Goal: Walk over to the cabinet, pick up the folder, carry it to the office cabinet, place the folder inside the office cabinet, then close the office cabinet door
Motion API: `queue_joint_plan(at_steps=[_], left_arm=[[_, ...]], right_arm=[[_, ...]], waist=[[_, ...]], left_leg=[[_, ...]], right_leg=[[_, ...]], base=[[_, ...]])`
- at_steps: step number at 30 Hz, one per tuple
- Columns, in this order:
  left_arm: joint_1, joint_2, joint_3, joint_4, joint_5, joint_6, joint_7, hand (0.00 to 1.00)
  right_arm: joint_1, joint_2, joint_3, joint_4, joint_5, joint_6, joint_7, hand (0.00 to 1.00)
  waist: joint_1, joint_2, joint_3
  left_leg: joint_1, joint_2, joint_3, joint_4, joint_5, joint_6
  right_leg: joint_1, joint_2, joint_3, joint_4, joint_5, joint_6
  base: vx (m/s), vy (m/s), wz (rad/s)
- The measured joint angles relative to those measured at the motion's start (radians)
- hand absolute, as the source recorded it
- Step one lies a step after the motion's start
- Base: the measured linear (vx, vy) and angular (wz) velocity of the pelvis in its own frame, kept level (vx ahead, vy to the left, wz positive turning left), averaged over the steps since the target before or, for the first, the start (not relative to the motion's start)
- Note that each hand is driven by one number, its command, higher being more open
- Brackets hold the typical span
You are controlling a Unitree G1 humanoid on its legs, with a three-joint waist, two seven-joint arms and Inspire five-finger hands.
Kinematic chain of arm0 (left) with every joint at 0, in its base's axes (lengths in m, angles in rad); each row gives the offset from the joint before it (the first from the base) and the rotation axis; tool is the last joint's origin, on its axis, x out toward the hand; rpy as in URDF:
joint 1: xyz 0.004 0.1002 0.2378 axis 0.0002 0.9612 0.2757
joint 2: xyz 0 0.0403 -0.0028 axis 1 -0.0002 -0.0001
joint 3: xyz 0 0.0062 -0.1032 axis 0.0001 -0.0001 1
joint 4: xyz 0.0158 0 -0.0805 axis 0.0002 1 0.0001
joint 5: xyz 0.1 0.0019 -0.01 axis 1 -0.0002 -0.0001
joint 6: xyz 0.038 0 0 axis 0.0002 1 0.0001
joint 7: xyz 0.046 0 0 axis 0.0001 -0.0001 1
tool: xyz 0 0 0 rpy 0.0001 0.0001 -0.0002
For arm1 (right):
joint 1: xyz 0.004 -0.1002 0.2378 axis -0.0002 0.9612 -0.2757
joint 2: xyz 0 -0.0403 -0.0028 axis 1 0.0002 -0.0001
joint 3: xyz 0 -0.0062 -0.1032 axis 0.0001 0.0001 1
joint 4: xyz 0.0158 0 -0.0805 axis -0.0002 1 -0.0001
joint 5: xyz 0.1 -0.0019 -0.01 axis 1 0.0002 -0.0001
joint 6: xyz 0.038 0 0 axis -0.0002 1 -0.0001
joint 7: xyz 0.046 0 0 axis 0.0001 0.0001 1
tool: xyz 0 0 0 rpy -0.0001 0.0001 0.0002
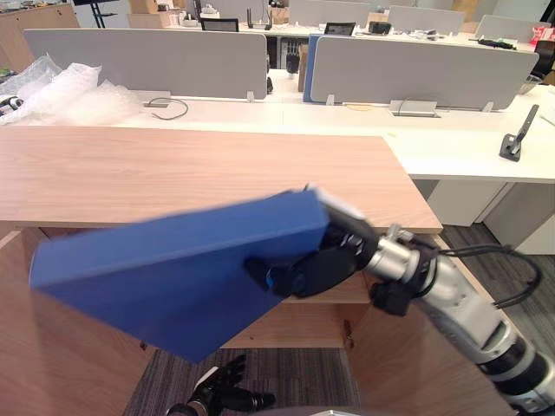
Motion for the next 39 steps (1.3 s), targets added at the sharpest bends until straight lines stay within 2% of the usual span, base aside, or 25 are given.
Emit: queue_joint_plan(at_steps=[4, 6, 8, 13, 15, 16, 18, 19, 22, 24, 26, 28, 29, 31, 34, 35, 37, 39], left_arm=[[-0.044, -0.004, 0.059, 0.118, 0.072, -0.014, 0.094, 1.0], [-0.047, -0.005, 0.086, 0.18, 0.116, -0.012, 0.111, 1.0], [-0.041, -0.01, 0.109, 0.212, 0.132, -0.008, 0.111, 1.0], [-0.039, -0.062, 0.192, 0.237, 0.111, 0.012, 0.125, 1.0], [-0.041, -0.077, 0.2, 0.234, 0.095, 0.015, 0.132, 1.0], [-0.042, -0.085, 0.211, 0.223, 0.088, 0.017, 0.137, 1.0], [-0.035, -0.098, 0.236, 0.21, 0.073, 0.017, 0.141, 1.0], [-0.035, -0.101, 0.238, 0.206, 0.066, 0.017, 0.143, 1.0], [-0.036, -0.105, 0.238, 0.172, 0.036, 0.017, 0.15, 1.0], [-0.035, -0.11, 0.235, 0.153, 0.024, 0.017, 0.157, 1.0], [-0.035, -0.113, 0.234, 0.141, 0.012, 0.017, 0.159, 1.0], [-0.037, -0.119, 0.224, 0.111, -0.026, 0.018, 0.16, 1.0], [-0.037, -0.121, 0.222, 0.098, -0.031, 0.018, 0.16, 1.0], [-0.037, -0.134, 0.215, 0.046, -0.041, 0.018, 0.164, 1.0], [-0.037, -0.144, 0.213, 0.011, -0.041, 0.017, 0.165, 1.0], [-0.037, -0.147, 0.212, -0.006, -0.041, 0.017, 0.166, 1.0], [-0.04, -0.147, 0.212, -0.03, -0.041, 0.01, 0.166, 1.0], [-0.058, -0.143, 0.204, -0.041, -0.041, 0.009, 0.166, 1.0]], right_arm=[[0.001, 0.053, 0.159, 0.172, -0.206, -0.019, -0.025, 0.0], [-0.002, 0.1, 0.25, 0.375, -0.332, -0.023, -0.029, 0.0], [-0.002, 0.143, 0.289, 0.537, -0.435, -0.015, -0.029, 0.0], [-0.006, 0.281, 0.265, 0.957, -0.417, 0.053, -0.03, 0.0], [-0.008, 0.365, 0.174, 1.136, -0.341, 0.087, -0.053, 0.0], [-0.018, 0.421, 0.09, 1.256, -0.254, 0.104, -0.089, 0.0], [-0.059, 0.466, 0.021, 1.358, -0.176, 0.126, -0.134, 0.0], [-0.077, 0.474, -0.001, 1.389, -0.135, 0.134, -0.156, 0.0], [-0.166, 0.481, -0.127, 1.468, 0.122, 0.161, -0.234, 0.0], [-0.244, 0.517, -0.286, 1.493, 0.334, 0.162, -0.274, 0.0], [-0.293, 0.539, -0.387, 1.489, 0.489, 0.153, -0.295, 0.0], [-0.321, 0.58, -0.534, 1.428, 0.738, 0.087, -0.301, 0.0], [-0.322, 0.59, -0.575, 1.401, 0.779, 0.071, -0.301, 0.0], [-0.337, 0.606, -0.692, 1.33, 0.926, 0.003, -0.298, 0.0], [-0.358, 0.621, -0.819, 1.281, 1.036, -0.078, -0.299, 0.0], [-0.366, 0.614, -0.866, 1.263, 1.077, -0.125, -0.299, 0.0], [-0.408, 0.58, -0.923, 1.264, 1.149, -0.17, -0.301, 0.0], [-0.518, 0.51, -1.012, 1.276, 1.151, -0.221, -0.349, 0.0]], waist=[[0.004, 0.002, 0.001], [0.011, 0.007, 0.008], [0.022, 0.016, 0.018], [0.039, 0.044, 0.073], [0.051, 0.06, 0.088], [0.062, 0.066, 0.098], [0.072, 0.071, 0.114], [0.077, 0.072, 0.119], [0.109, 0.073, 0.145], [0.117, 0.077, 0.16], [0.12, 0.083, 0.172], [0.126, 0.092, 0.181], [0.132, 0.094, 0.183], [0.145, 0.104, 0.193], [0.159, 0.121, 0.211], [0.16, 0.131, 0.219], [0.163, 0.146, 0.246], [0.165, 0.168, 0.315]], left_leg=[[-0.002, 0.0, -0.015, 0.0, 0.006, 0.001], [0.007, -0.002, -0.02, -0.001, 0.009, 0.001], [0.008, -0.002, -0.022, -0.002, 0.011, 0.001], [-0.009, -0.005, -0.068, -0.006, 0.026, 0.002], [-0.028, -0.005, -0.094, -0.006, 0.034, 0.001], [-0.039, -0.005, -0.11, -0.006, 0.038, -0.002], [-0.043, -0.005, -0.12, -0.006, 0.039, -0.003], [-0.045, -0.006, -0.123, -0.006, 0.04, -0.004], [-0.062, -0.007, -0.133, -0.006, 0.045, -0.005], [-0.073, -0.009, -0.138, -0.004, 0.045, -0.004], [-0.076, -0.011, -0.139, -0.002, 0.046, -0.004], [-0.091, -0.021, -0.16, -0.001, 0.048, -0.001], [-0.096, -0.024, -0.163, -0.001, 0.048, -0.001], [-0.112, -0.036, -0.186, -0.001, 0.051, 0.003], [-0.118, -0.046, -0.198, -0.001, 0.054, 0.003], [-0.13, -0.049, -0.21, 0.0, 0.058, 0.008], [-0.161, -0.049, -0.221, 0.004, 0.069, 0.008], [-0.219, -0.049, -0.224, 0.046, 0.07, 0.008]], right_leg=[[0.004, -0.001, -0.013, 0.0, 0.002, -0.003], [0.017, -0.001, -0.021, -0.001, 0.002, -0.003], [0.017, -0.001, -0.023, -0.001, 0.003, -0.002], [0.019, -0.004, -0.066, -0.004, 0.004, -0.002], [0.016, -0.003, -0.091, -0.01, 0.004, -0.001], [0.016, -0.001, -0.11, -0.015, 0.005, -0.001], [0.018, 0.001, -0.12, -0.017, 0.005, -0.001], [0.018, 0.001, -0.122, -0.017, 0.005, -0.001], [0.013, 0.001, -0.134, -0.026, 0.007, 0.001], [0.013, -0.001, -0.139, -0.044, 0.014, 0.006], [0.012, -0.004, -0.141, -0.048, 0.016, 0.009], [0.012, -0.011, -0.163, -0.058, 0.018, 0.011], [0.011, -0.012, -0.167, -0.061, 0.018, 0.012], [0.011, -0.022, -0.191, -0.071, 0.021, 0.016], [0.012, -0.032, -0.208, -0.07, 0.02, 0.024], [0.005, -0.035, -0.22, -0.065, 0.02, 0.025], [-0.036, -0.038, -0.233, -0.028, 0.01, 0.02], [-0.126, -0.058, -0.233, 0.09, -0.036, 0.012]], base=[[-0.04, -0.009, 0.09], [-0.05, -0.001, 0.11], [-0.06, -0.002, 0.06], [-0.06, -0.012, 0.25], [-0.02, -0.025, 0.39], [-0.01, -0.024, 0.33], [0.01, -0.015, 0.19], [0.02, -0.01, 0.15], [0.02, -0.003, 0.12], [0.03, 0.007, 0.06], [0.03, 0.015, 0.06], [0.04, 0.022, 0.24], [0.05, 0.029, 0.28], [0.04, 0.035, 0.28], [0.03, 0.039, 0.21], [0.01, 0.033, 0.27], [-0.03, 0.037, 0.21], [-0.1, 0.028, 0.06]])
